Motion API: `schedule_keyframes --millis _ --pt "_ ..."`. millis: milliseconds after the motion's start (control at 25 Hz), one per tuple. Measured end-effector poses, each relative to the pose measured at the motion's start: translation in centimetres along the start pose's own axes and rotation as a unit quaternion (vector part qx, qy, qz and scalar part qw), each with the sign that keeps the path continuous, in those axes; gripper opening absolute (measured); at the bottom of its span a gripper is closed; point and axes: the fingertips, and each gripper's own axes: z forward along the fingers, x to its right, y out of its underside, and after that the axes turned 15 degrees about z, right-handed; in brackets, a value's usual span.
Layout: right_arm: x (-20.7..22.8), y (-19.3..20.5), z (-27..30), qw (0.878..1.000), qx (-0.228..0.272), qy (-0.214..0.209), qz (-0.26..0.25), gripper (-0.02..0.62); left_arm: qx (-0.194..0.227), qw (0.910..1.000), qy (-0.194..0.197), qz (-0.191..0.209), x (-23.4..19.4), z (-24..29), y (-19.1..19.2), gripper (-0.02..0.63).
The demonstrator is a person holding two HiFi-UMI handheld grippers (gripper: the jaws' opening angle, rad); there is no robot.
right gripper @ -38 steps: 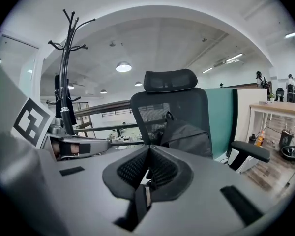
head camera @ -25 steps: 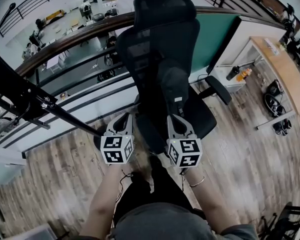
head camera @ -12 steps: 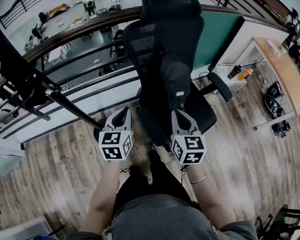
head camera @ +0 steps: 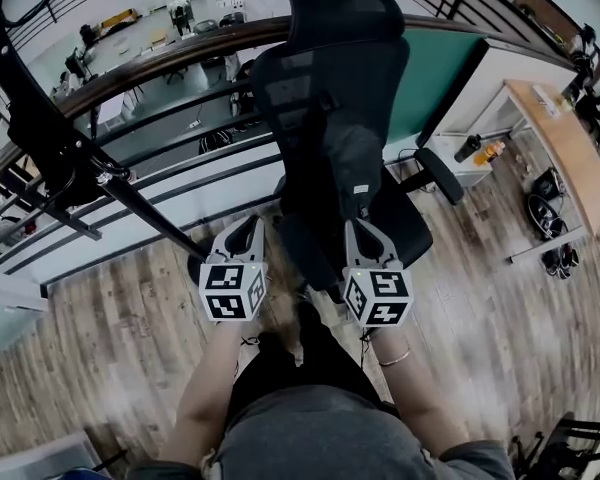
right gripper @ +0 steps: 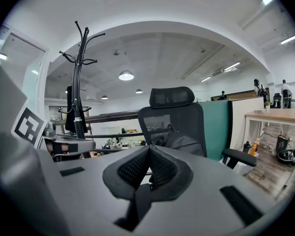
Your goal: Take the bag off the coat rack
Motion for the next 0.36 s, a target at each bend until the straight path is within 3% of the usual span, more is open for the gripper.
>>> schedule_keyframes --millis 360 --pt "-1.01 0.17 -0.21 1.0 0.003 0.0 -0.004 0.0 0.004 1.0 0.004 0.001 -0.25 -0.56 -0.06 0.035"
